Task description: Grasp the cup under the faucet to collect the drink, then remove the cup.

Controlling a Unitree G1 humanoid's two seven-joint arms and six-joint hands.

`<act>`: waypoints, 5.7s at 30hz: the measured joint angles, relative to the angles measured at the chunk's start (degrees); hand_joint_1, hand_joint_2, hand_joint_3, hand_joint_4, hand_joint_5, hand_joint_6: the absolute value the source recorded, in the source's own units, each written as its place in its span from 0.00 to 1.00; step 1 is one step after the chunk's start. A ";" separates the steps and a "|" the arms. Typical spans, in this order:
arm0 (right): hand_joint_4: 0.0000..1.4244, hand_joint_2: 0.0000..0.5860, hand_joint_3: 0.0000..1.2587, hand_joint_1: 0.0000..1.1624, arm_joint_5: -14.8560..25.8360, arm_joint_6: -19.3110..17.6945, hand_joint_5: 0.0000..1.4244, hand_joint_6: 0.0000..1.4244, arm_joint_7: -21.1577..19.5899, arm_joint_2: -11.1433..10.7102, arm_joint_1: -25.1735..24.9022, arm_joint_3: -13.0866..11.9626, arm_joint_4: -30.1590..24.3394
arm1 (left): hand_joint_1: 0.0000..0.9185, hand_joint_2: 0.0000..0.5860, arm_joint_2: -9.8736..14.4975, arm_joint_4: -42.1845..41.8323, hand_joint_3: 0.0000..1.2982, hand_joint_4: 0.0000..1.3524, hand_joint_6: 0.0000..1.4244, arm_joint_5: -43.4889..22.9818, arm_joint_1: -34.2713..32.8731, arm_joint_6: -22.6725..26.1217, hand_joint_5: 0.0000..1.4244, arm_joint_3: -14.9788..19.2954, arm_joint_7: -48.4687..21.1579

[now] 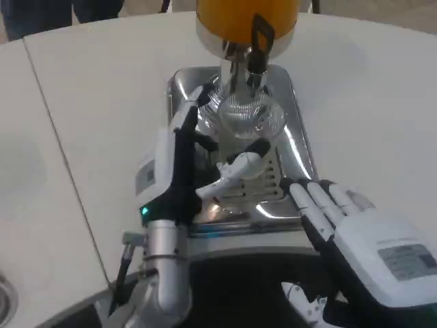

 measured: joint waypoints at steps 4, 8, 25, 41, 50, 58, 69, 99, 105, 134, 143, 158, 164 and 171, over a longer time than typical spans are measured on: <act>0.00 0.94 0.00 0.28 0.48 0.03 0.00 0.03 -0.04 0.31 -0.66 0.74 0.66 | 0.37 0.10 1.76 -3.57 0.13 0.13 0.56 -0.05 2.64 0.11 0.42 0.25 -0.65; 0.00 0.94 0.00 0.27 0.90 0.04 0.00 0.03 -0.36 0.81 -0.97 0.98 0.64 | 0.38 0.10 3.48 -8.53 0.12 0.13 0.54 -0.26 5.60 0.47 0.41 1.63 -1.91; 0.00 0.97 0.00 0.35 10.97 8.79 0.00 0.05 -0.04 5.47 -13.16 -2.18 1.34 | 0.19 0.11 15.60 -51.62 0.00 0.00 0.18 -3.65 33.06 14.37 0.13 16.82 -22.97; 0.00 0.94 0.00 0.44 22.90 24.48 0.00 0.03 -2.28 13.20 -29.55 -1.86 6.28 | 0.04 0.10 21.84 -77.33 0.00 0.00 0.00 15.72 55.02 20.37 0.00 19.05 -39.01; 0.00 0.93 0.00 0.44 31.62 29.31 0.00 0.02 -4.22 13.45 -39.24 -3.70 9.88 | 0.05 0.12 18.02 -80.90 0.00 0.00 0.00 20.12 59.12 20.88 0.00 17.85 -38.58; 0.00 0.92 0.00 0.44 40.31 30.57 0.00 0.02 -5.26 10.49 -45.49 -4.58 15.12 | 0.03 0.16 16.70 -80.95 0.00 0.00 0.00 20.04 60.08 21.53 0.00 18.83 -38.61; 0.00 0.91 0.00 0.42 49.15 30.55 0.00 0.02 -4.40 6.38 -46.43 -1.63 17.21 | 0.06 0.17 14.13 -80.96 0.00 0.00 0.00 20.05 61.02 21.52 0.00 19.43 -36.51; 0.00 0.86 0.01 0.22 12.96 44.56 0.00 0.04 16.23 -13.62 -53.08 19.19 3.47 | 0.00 0.33 12.88 -73.71 0.00 0.00 0.04 18.11 56.20 20.65 0.01 20.06 -32.77; 0.00 0.85 0.01 0.22 6.10 44.96 0.00 0.04 22.37 -10.20 -51.63 18.38 0.49 | 0.00 0.30 12.87 -69.98 0.00 0.00 0.05 17.28 51.86 21.18 0.02 20.04 -32.40; 0.00 0.90 0.02 0.29 -5.59 34.44 0.00 0.03 28.24 6.88 -47.29 9.88 1.66 | 0.00 0.25 11.01 -54.43 0.00 0.00 0.07 11.17 31.48 21.41 0.03 8.36 -31.55; 0.00 0.91 0.00 0.33 -4.66 32.64 0.00 0.00 11.71 14.25 -31.76 7.21 -4.10 | 0.05 0.24 10.05 -52.10 0.00 0.00 0.07 11.11 28.59 21.58 0.02 6.81 -30.32; 0.00 0.85 0.00 0.46 1.28 11.62 0.00 0.01 2.07 1.44 -12.87 4.16 -3.30 | 0.24 0.15 8.21 -46.13 0.00 0.00 0.05 7.54 24.05 20.49 0.02 4.97 -30.25; 0.00 0.82 0.00 0.46 -0.41 6.14 0.00 0.01 1.04 -2.54 -11.95 2.17 -3.27 | 0.24 0.15 7.26 -43.02 0.00 0.00 0.05 6.23 22.21 19.92 0.02 4.10 -29.94; 0.00 0.77 0.00 0.47 1.44 2.53 0.00 0.01 1.71 -5.05 -3.27 -0.66 -5.78 | 0.24 0.14 6.36 -41.02 0.00 0.00 0.05 5.45 20.34 19.15 0.02 3.95 -28.79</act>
